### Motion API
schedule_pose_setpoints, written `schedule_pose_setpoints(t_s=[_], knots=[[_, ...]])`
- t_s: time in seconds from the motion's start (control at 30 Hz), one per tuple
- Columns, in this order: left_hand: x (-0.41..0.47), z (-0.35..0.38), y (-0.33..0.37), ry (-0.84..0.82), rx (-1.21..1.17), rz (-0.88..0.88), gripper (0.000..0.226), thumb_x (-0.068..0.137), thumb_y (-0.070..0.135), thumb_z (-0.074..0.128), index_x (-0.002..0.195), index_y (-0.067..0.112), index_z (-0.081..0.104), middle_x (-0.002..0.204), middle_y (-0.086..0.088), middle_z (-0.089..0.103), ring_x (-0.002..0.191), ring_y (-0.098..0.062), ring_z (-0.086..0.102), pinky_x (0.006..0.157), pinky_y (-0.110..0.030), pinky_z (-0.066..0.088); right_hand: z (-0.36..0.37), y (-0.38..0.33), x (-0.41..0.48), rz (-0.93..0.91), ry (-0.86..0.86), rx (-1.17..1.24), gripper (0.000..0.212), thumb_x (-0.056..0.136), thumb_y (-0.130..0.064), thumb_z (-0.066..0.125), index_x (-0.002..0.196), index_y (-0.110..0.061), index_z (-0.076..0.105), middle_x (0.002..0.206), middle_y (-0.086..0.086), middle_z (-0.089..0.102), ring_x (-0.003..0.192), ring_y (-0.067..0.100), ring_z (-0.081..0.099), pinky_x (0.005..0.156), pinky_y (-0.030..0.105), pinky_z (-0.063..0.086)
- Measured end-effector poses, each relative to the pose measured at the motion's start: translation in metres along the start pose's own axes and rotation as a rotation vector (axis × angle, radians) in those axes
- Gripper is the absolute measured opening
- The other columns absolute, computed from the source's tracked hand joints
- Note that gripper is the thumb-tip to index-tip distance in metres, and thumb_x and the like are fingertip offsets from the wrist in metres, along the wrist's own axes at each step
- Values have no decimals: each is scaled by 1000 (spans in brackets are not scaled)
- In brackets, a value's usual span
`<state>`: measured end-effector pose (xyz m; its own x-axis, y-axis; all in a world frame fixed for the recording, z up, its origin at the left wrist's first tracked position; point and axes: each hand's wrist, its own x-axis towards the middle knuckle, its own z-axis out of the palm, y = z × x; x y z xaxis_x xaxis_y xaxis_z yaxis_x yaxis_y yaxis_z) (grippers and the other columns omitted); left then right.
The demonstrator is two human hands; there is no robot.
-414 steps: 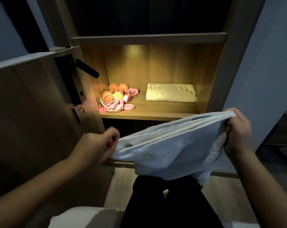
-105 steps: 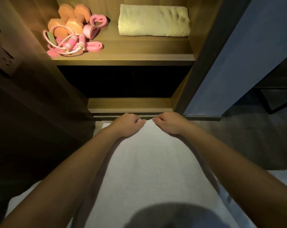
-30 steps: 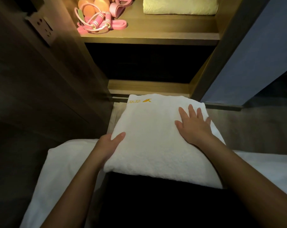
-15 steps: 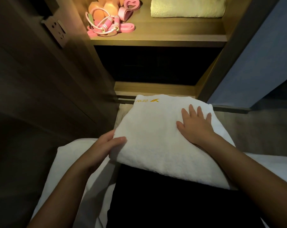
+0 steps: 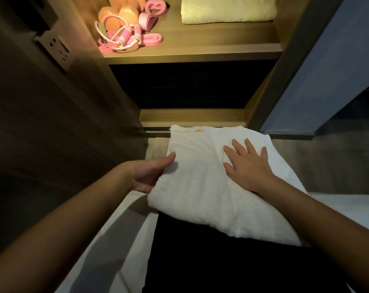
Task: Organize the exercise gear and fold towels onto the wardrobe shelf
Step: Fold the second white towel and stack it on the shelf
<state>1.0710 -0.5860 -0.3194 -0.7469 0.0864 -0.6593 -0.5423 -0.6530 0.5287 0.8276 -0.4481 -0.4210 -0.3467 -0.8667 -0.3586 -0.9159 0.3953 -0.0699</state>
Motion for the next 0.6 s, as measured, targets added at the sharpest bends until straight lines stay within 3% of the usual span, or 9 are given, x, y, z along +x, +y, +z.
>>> schedule_pose_setpoints(t_s=[0.07, 0.13, 0.2, 0.3, 0.33, 0.4, 0.47, 0.53, 0.6], knots=[[-5, -11, -7, -107, -87, 28, 68, 64, 51, 86, 116, 9, 72, 119, -13, 68, 111, -27, 65, 93, -38, 54, 1, 3, 1, 9, 8, 25, 62, 97, -63, 19, 153, -40, 7, 164, -7, -4, 150, 27, -6, 114, 63, -1], [-15, -25, -22, -235, -162, 54, 60, 92, 46, 59, 137, 6, 55, 137, -16, 56, 128, -30, 52, 109, -41, 38, 3, 3, 2, 3, 13, 26, 61, 97, -63, 18, 153, -40, 7, 164, -7, -4, 150, 27, -7, 113, 65, -1], [-23, -33, -39, -170, -164, 26, 59, 86, 48, 67, 131, 10, 61, 129, -14, 63, 120, -30, 60, 103, -39, 47, 6, -1, 3, -10, 16, 11, 61, 96, -62, 17, 152, -40, 5, 164, -7, -4, 150, 28, -8, 113, 65, -1], [-30, -38, -59, 93, -7, -38, 87, 51, 54, 91, 117, 5, 63, 93, -13, 67, 82, -24, 66, 73, -26, 53, 7, -5, 5, -18, 16, -17, 63, 96, -63, 17, 153, -40, 4, 164, -6, -4, 150, 29, -8, 113, 65, -2], [-32, -38, -64, 165, 116, -65, 94, 47, 56, 91, 118, 5, 57, 95, -14, 64, 83, -26, 63, 73, -27, 51, 7, -5, 6, -18, 18, -24, 64, 95, -64, 17, 153, -39, 4, 164, -6, -4, 150, 29, -8, 113, 65, -2], [-35, -38, -74, 259, 313, -53, 94, 51, 58, 86, 126, 12, 54, 118, -14, 63, 107, -33, 61, 89, -36, 52, 8, -4, 5, -12, 24, -31, 65, 95, -65, 17, 153, -39, 4, 164, -6, -4, 150, 29, -7, 113, 65, -2], [-37, -32, -84, 341, 371, -43, 91, 51, 64, 82, 125, 16, 59, 121, -8, 65, 114, -31, 60, 97, -41, 49, 7, -4, 4, -3, 27, -22, 65, 95, -65, 17, 153, -40, 4, 164, -6, -4, 150, 29, -7, 113, 65, -2], [-36, -27, -93, 447, 343, -31, 83, 53, 69, 79, 117, 18, 64, 110, -2, 71, 107, -26, 64, 91, -36, 53, 6, -6, 3, -5, 24, -17, 65, 95, -65, 17, 153, -39, 4, 164, -6, -4, 150, 28, -7, 113, 65, -2], [-29, -22, -101, 577, 324, -15, 60, 71, 70, 65, 108, 22, 68, 99, 1, 74, 97, -21, 68, 79, -29, 57, 6, -6, 4, -1, 31, -16, 65, 95, -65, 17, 153, -39, 5, 164, -6, -4, 150, 28, -7, 113, 65, -2]])
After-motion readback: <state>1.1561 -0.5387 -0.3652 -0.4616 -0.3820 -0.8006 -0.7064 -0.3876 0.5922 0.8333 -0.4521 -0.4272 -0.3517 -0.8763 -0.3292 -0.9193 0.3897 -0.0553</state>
